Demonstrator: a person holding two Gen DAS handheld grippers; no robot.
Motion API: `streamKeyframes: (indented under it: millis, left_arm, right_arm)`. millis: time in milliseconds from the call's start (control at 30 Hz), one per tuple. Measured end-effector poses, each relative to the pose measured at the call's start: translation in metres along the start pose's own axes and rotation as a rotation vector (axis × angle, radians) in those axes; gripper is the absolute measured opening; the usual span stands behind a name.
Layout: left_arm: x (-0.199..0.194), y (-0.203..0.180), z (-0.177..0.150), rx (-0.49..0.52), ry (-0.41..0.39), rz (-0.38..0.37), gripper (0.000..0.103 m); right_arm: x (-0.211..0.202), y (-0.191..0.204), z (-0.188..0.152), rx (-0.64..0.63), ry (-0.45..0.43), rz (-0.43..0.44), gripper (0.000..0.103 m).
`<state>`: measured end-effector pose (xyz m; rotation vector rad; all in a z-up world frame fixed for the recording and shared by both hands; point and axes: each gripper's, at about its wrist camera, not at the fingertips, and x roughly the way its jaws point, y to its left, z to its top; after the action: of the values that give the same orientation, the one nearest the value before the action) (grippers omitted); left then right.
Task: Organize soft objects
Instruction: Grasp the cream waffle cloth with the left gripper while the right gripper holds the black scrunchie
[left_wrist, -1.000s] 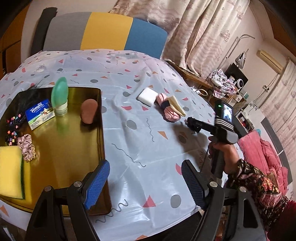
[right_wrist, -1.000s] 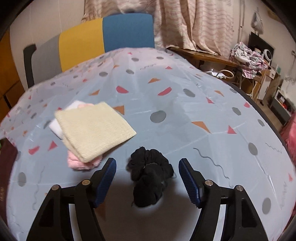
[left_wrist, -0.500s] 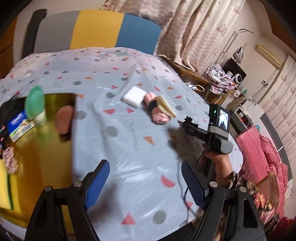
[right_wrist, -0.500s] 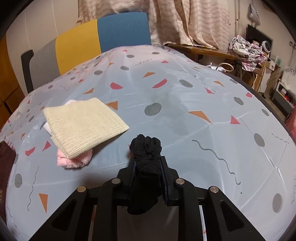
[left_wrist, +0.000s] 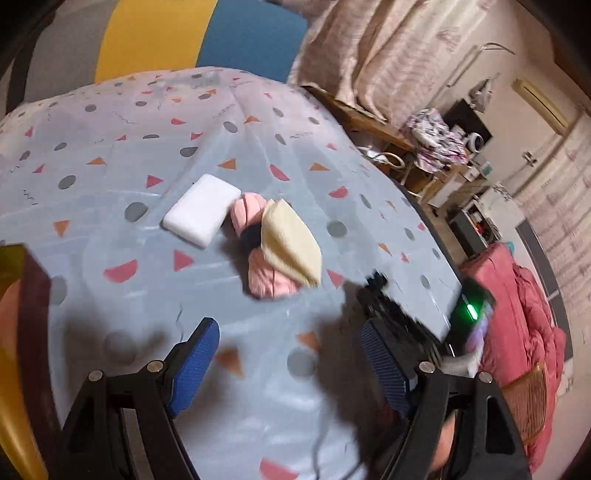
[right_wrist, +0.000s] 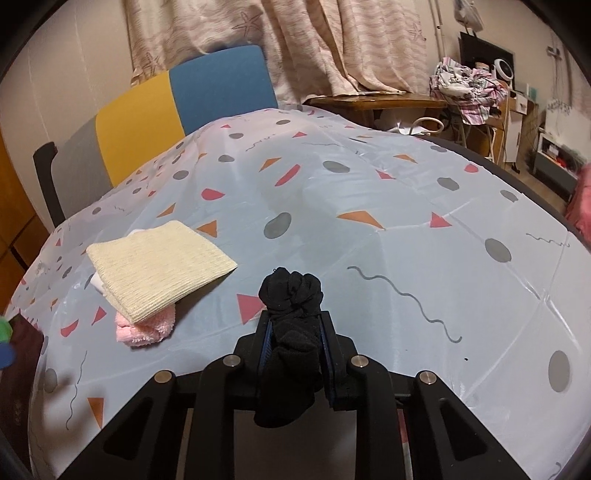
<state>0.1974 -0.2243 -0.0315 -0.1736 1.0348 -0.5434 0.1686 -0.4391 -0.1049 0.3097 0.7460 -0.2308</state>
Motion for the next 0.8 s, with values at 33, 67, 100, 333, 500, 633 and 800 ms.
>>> streamKeyframes:
  millis: [33,67,100,333,500,633,800]
  left_arm:
    - [0.007,-0.001,0.006,-0.006,-0.001,0.001,0.081]
    - [0.014,-0.003,0.013,-0.016,-0.002,0.006,0.081]
    - [0.019,-0.005,0.019,-0.02,-0.007,0.007,0.082]
    - [0.069,-0.002,0.051,-0.049,0.024,0.051,0.082]
    - [0.094,0.0,0.059,-0.03,0.075,0.064,0.073]
    - [0.098,-0.001,0.053,0.004,0.079,0.08,0.027]
    - [0.077,-0.003,0.038,0.068,0.005,0.07,0.017]
  right_arm:
    - [0.0,-0.001,0.0,0.005,-0.002,0.002,0.023]
    - [0.0,-0.003,-0.001,0.012,-0.002,0.003,0.023]
    - [0.001,-0.003,-0.001,0.016,-0.001,0.003,0.023]
    - [0.003,-0.009,-0.002,0.042,0.005,0.03,0.023]
    - [0.004,-0.011,-0.003,0.053,0.001,0.041,0.023]
    - [0.004,-0.011,-0.003,0.055,0.0,0.043,0.023]
    - [0.004,-0.012,-0.003,0.056,-0.001,0.044,0.023]
